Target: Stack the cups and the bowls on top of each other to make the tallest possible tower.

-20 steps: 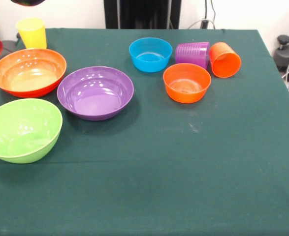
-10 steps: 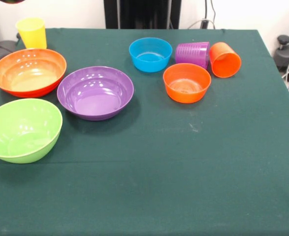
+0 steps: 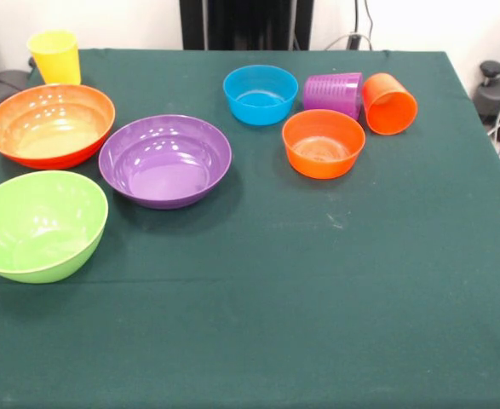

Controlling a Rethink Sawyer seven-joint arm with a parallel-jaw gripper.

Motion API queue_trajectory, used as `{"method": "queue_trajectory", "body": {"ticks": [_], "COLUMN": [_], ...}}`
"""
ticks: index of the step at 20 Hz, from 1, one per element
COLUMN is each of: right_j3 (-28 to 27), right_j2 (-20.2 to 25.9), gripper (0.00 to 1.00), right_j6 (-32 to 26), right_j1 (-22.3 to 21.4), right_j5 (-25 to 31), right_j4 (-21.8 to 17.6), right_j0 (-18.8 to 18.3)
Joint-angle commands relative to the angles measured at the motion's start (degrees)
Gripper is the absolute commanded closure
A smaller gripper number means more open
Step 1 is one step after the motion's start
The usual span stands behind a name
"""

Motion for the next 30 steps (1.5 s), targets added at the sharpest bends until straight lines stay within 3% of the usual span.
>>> {"method": "queue_trajectory", "body": {"ticks": [1, 8, 21, 30], "right_j3": [-5.18, 1.16, 9.32, 10.1], "right_j2": [8.06, 9.2, 9.09, 9.35], "gripper": [1.0, 1.0, 1.0, 1.0], "right_j6": [-1.62, -8.98, -10.28, -10.86], "right_j1": [2.97, -1.75, -4.81, -5.53], "right_j5": [-4.23, -4.52, 0.43, 0.85], "right_j4": [1.83, 4.63, 6.28, 6.79], "right_j0": [-3.25, -4.81, -5.25, -6.04]}}
